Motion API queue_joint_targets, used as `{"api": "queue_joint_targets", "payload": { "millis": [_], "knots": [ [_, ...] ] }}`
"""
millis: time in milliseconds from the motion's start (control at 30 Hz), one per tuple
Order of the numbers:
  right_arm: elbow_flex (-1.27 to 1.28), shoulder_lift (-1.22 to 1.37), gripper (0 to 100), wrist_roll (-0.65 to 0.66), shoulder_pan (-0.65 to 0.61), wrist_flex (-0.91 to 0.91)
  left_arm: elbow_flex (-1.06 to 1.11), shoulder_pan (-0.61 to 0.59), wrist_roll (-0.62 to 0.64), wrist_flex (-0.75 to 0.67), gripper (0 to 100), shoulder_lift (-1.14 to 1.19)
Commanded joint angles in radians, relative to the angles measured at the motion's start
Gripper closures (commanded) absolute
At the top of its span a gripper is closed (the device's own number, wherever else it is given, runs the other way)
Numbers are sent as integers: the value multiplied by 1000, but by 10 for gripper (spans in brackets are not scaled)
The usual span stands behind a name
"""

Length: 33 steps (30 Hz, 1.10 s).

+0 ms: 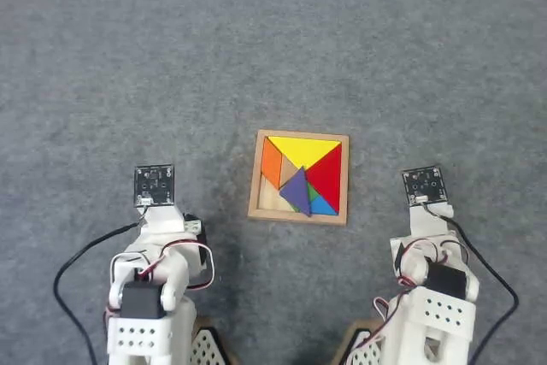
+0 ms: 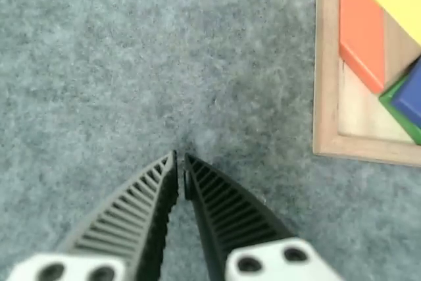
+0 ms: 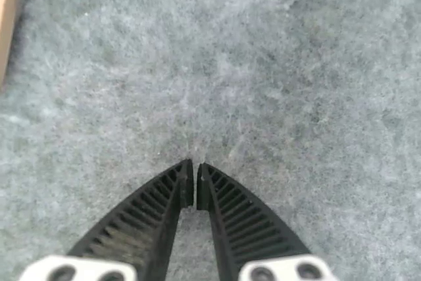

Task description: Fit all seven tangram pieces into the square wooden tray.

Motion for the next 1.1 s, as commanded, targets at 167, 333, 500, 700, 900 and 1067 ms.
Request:
{"api": "queue_joint_targets", "payload": {
  "millis": [167,333,500,700,900,1067],
  "knots": [
    [-249,61,979,61,-5,73,-13,-6,-14,5,986,-20],
    [-597,383,976,58,-194,222,-13,-6,-14,5,986,-20],
    [-856,791,951,-64,-506,211,-13,-6,-14,5,986,-20],
    [-1059,1087,819,-173,-730,127,-13,-6,-14,5,986,-20],
    [-1178,1323,916,-358,-700,56,-13,-6,-14,5,986,-20],
    [-1221,1386,977,-391,-676,61,-13,-6,-14,5,986,-20]
  ]
}}
